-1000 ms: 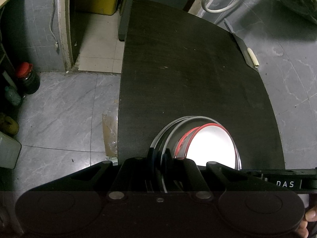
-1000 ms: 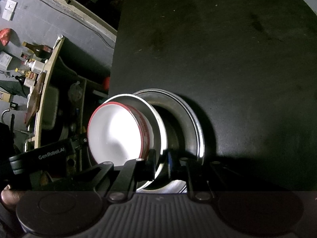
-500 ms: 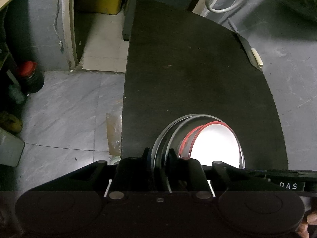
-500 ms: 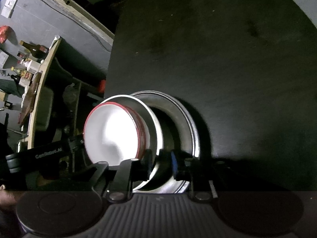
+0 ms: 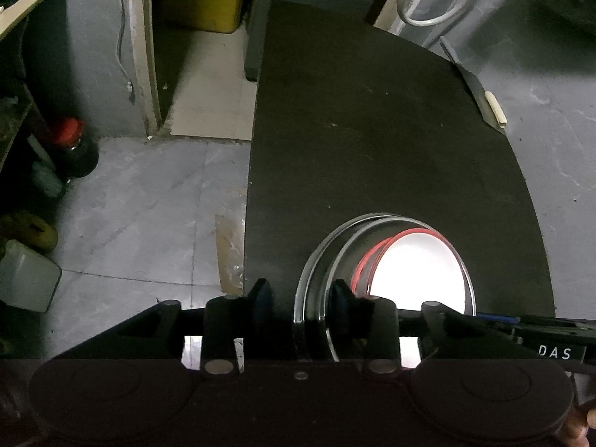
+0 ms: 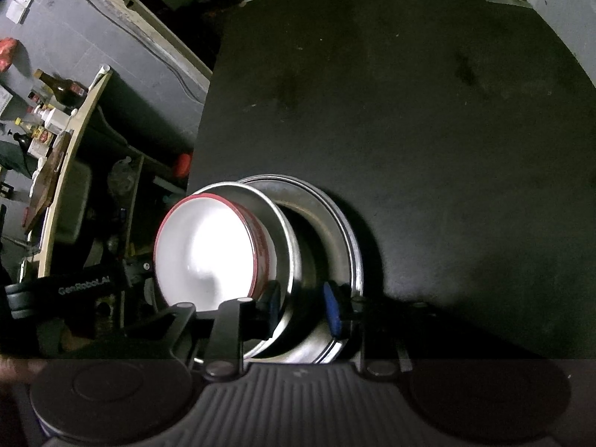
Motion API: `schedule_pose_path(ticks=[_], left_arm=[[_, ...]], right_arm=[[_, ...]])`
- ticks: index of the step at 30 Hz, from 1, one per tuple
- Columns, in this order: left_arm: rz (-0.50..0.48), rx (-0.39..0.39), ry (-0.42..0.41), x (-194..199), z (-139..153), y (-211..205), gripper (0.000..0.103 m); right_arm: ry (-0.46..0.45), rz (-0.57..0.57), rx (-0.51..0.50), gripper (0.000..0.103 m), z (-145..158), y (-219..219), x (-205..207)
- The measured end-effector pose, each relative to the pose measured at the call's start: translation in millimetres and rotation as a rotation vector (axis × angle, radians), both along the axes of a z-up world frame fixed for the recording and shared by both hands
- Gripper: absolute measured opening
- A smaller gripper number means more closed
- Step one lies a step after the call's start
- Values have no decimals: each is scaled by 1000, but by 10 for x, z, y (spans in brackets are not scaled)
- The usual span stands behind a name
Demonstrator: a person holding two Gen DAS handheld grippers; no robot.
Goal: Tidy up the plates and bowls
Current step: 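Carry the mixing bowl with both grippers and lower it into the steel basin, then open both grippers and pull them back from the stacked bowls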
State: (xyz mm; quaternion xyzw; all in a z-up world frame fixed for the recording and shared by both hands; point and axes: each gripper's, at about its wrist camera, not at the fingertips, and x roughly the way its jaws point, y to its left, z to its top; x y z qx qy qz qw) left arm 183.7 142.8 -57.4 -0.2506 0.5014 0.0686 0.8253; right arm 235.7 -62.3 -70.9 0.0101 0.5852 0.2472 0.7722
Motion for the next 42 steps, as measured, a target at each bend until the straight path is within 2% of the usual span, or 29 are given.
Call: schedule_pose_path(ticks=[2, 14, 16, 22, 23, 24, 26, 34, 36, 39, 42], left_arm=[[1, 20, 1, -21, 14, -16, 47], [23, 58, -12, -95, 74, -54, 54], [28, 64, -11, -115, 80, -60, 56], [49, 72, -15, -185, 99, -72, 62], [52, 72, -17, -196, 104, -74, 65], [55, 70, -21, -209, 111, -79, 66], [64, 78, -24, -239, 128, -99, 67], [111, 100, -33, -337, 188, -169, 70], [121, 114, -36, -369, 211, -200, 73], [124, 112, -67, -441, 249, -246, 87], [136, 115, -97, -517, 282, -307, 90]], right_arm=[[-4, 0, -1, 31, 2, -2, -3], [-32, 1, 6, 39, 23, -45, -29], [-34, 4, 13, 42, 28, -57, -33], [-49, 22, 19, 44, 46, -81, -45], [-53, 24, 19, 46, 52, -84, -50], [-58, 26, 17, 56, 59, -88, -55], [-81, 27, -18, 67, 63, -92, -53], [-98, 65, 23, 74, 131, -192, -109], [-111, 74, 32, 79, 170, -225, -117], [-126, 92, 59, 92, 221, -264, -119], [-149, 100, 85, 97, 243, -320, -150]])
